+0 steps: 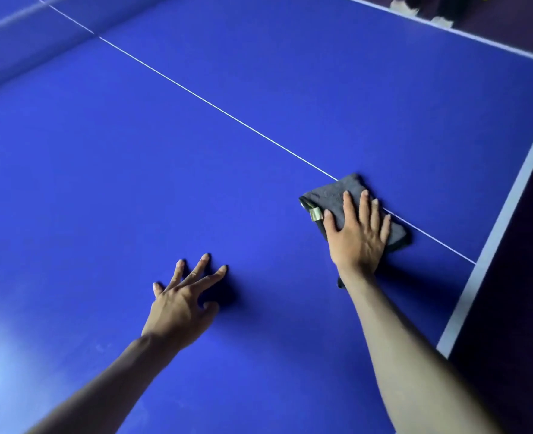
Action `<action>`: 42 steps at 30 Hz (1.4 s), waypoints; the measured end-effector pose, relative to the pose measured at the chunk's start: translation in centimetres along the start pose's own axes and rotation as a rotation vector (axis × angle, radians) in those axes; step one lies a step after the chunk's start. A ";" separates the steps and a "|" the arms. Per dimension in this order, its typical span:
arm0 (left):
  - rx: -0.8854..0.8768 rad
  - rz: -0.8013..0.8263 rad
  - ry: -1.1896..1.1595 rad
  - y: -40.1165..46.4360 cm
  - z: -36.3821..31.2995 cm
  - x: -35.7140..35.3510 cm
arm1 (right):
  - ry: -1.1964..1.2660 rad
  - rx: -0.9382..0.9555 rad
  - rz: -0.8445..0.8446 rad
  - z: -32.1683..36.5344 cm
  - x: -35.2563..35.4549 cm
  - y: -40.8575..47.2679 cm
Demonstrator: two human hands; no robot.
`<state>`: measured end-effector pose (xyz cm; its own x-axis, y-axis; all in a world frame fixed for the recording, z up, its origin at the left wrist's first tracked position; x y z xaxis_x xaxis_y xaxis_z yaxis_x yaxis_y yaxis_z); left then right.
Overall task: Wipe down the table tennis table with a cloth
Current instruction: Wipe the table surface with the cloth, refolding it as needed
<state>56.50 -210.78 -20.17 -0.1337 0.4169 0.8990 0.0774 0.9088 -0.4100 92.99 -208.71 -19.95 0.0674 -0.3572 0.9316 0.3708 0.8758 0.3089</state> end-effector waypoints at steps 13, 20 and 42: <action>-0.019 0.121 0.083 -2.7 -5.4 0.8 | -0.007 0.020 -0.004 9.2 7.1 -27.3; -0.048 0.128 0.050 -6.2 -6.7 -4.1 | -0.002 0.015 -0.045 4.3 7.2 -22.6; -0.002 0.047 0.093 -5.9 -6.4 -3.5 | -0.007 0.043 0.020 -12.8 4.4 -6.1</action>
<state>62.86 -217.70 -19.93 -0.0379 0.4556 0.8894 0.0830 0.8884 -0.4516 102.88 -219.72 -20.18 0.0682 -0.3371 0.9390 0.3289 0.8962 0.2979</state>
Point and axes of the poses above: each hand's wrist, its own y-axis towards the middle knuckle, its own x-axis out of the back of the hand, z = x × y, the point moved 8 cm from there along y, towards the middle knuckle, and after that the axes turned 13 degrees about x, right-handed, at the moved point
